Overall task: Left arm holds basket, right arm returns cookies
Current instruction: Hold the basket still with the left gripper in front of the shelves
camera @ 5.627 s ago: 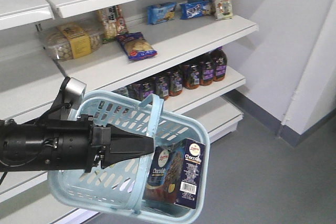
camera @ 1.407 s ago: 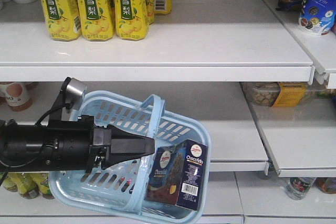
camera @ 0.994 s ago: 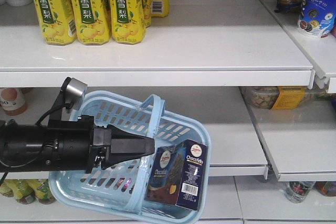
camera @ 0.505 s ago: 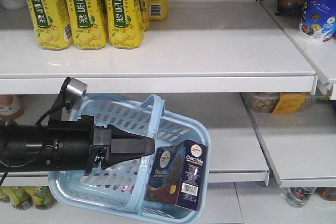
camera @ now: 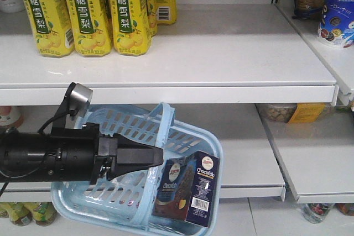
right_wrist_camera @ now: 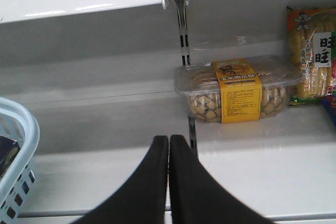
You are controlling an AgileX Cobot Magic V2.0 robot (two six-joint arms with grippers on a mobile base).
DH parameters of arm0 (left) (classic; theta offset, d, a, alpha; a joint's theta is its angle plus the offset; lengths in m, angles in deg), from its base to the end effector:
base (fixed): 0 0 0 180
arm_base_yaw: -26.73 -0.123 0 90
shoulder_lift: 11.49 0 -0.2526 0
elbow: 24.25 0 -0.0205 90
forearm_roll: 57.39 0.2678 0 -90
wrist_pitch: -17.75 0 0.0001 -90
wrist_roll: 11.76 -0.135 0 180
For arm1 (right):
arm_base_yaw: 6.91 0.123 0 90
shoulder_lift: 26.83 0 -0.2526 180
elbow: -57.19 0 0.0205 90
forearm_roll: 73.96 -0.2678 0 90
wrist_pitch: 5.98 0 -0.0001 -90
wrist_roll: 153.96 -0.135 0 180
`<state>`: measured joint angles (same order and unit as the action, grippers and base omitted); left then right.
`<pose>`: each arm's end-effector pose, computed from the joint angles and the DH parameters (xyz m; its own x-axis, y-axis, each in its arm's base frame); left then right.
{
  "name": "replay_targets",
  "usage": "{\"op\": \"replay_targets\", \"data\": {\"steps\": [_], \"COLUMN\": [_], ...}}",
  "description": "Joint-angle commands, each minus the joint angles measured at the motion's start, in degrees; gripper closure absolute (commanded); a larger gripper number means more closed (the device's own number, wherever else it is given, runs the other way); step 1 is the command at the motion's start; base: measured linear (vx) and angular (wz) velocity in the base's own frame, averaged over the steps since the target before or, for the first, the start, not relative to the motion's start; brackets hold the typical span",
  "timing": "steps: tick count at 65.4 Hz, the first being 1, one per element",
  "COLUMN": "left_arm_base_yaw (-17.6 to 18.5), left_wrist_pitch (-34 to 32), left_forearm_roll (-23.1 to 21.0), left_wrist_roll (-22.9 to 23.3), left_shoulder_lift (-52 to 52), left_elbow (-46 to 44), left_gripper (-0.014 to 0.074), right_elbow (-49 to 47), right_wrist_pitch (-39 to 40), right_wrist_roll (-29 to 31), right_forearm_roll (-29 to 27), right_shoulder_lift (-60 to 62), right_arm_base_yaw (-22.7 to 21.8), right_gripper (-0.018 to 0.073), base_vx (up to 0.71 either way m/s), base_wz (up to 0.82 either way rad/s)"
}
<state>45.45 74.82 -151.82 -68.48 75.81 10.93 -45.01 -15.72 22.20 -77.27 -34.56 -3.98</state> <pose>0.2399 -0.2006 0.2168 -0.8963 -0.0785 -0.4364 0.3963 0.2994 -0.8679 0.1492 0.0090 0.1858 -0.0983 0.1188 -0.9880 -0.0491 0.9911 0.1240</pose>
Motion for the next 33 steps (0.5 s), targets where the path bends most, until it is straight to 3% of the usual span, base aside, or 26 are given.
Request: {"op": "replay_targets", "data": {"steps": [1, 33], "left_arm_base_yaw": [0.3, 0.3], "left_wrist_pitch": [2.9, 2.9], "left_forearm_roll": [-7.2, -7.2], "left_wrist_roll": [-1.1, -1.1], "left_shoulder_lift": [-1.8, -1.8], "left_elbow": [-1.7, -1.7], "left_gripper": [0.0603, 0.0603], "right_elbow": [1.1, 1.1], "right_wrist_pitch": [4.2, 4.2], "right_wrist_roll": [0.1, 0.1], "right_forearm_roll": [0.1, 0.1], "right_shoulder_lift": [0.2, 0.2], "right_arm_base_yaw": [0.0, 0.0], "right_gripper": [0.0567, 0.0567], "base_vx": [0.02, 0.01], "base_wz": [0.00, 0.00]}}
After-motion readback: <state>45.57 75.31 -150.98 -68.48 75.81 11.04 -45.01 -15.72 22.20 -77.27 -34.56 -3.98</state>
